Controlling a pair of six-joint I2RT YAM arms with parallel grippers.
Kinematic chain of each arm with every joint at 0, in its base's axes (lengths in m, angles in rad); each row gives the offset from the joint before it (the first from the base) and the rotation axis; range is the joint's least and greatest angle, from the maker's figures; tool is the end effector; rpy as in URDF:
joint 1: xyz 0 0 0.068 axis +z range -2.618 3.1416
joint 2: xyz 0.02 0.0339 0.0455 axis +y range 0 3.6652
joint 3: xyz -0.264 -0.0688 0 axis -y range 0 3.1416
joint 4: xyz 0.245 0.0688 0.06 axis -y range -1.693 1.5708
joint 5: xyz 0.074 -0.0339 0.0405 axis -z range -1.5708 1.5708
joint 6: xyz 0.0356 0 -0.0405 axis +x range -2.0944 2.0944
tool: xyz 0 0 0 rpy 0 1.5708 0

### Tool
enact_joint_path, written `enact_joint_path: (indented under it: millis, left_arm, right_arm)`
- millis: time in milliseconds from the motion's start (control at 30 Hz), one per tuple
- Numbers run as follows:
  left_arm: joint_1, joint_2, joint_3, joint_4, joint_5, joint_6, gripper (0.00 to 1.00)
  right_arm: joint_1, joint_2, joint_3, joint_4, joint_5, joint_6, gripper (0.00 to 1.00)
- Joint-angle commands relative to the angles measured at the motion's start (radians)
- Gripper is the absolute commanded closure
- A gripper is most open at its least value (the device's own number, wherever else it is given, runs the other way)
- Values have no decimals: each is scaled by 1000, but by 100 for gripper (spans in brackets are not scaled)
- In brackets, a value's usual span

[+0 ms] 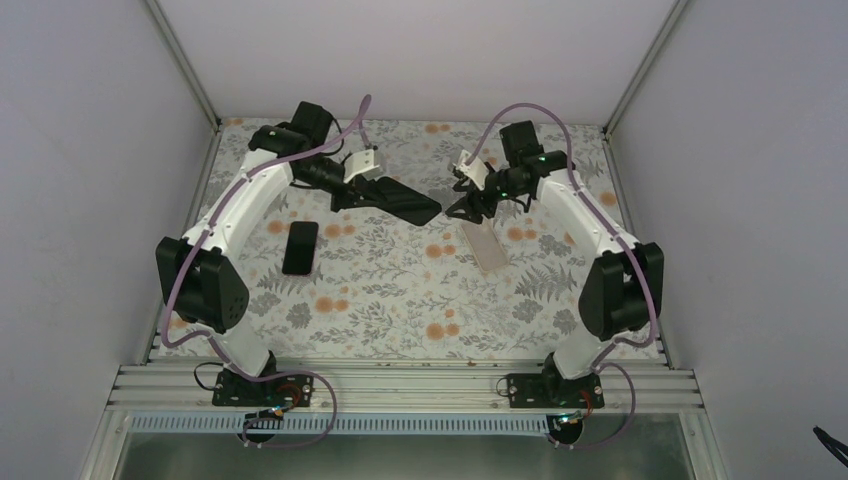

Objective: Take the phone out of the phone case
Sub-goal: Remove the phone case from the phone.

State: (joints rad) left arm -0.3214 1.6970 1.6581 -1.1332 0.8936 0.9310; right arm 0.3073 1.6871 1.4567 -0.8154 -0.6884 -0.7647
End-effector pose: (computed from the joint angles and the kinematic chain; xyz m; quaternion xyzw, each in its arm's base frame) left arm 0.3117 -0.1330 0.3371 0.5874 0.6661 -0.3504 0.2975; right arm 0.3303 0.1286 0.2904 -0.5396 0.7369 0.2620 0.3118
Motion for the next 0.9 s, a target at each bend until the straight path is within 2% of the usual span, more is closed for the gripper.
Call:
enact_joint_path:
  millis: [0,867]
  left_arm:
    - [12,-19,45,52,28,-8,98]
    - [11,-2,31,58,51,-11,98]
  right_arm:
    - [14,-84,-4,-53,-1,-54,27]
    - [33,15,86,-27,-98,-4,29]
